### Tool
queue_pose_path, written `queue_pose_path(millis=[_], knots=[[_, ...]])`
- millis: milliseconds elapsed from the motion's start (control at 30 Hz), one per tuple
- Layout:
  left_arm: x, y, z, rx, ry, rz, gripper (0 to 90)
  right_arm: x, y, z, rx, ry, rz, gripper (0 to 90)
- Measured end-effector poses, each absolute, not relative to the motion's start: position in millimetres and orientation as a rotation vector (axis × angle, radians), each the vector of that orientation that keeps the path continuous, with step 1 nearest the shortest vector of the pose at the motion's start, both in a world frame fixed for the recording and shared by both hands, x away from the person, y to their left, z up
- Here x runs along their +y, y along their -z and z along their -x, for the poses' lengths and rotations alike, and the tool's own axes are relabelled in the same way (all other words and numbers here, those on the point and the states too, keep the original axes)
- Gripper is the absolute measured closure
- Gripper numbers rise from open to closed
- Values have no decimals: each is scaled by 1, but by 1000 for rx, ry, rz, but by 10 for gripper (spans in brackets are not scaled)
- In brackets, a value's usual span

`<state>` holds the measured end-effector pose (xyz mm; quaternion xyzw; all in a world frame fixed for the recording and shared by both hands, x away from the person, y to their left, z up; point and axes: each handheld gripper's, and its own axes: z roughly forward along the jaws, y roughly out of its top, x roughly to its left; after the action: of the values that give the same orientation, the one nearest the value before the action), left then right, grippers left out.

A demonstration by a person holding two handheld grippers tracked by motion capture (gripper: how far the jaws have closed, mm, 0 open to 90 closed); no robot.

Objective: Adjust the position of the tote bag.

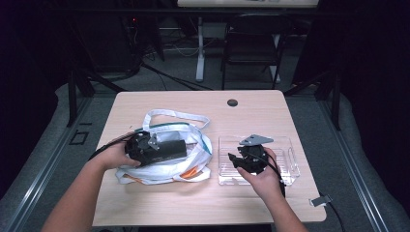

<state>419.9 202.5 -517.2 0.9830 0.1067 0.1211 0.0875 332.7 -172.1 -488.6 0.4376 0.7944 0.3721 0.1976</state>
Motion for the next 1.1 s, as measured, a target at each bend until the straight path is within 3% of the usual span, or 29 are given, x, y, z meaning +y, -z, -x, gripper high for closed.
queue_pose_path(millis=[1100], knots=[[219, 462, -393, 383, -353, -2776, 435, -171, 486, -339, 2231, -1042, -1198, 498]])
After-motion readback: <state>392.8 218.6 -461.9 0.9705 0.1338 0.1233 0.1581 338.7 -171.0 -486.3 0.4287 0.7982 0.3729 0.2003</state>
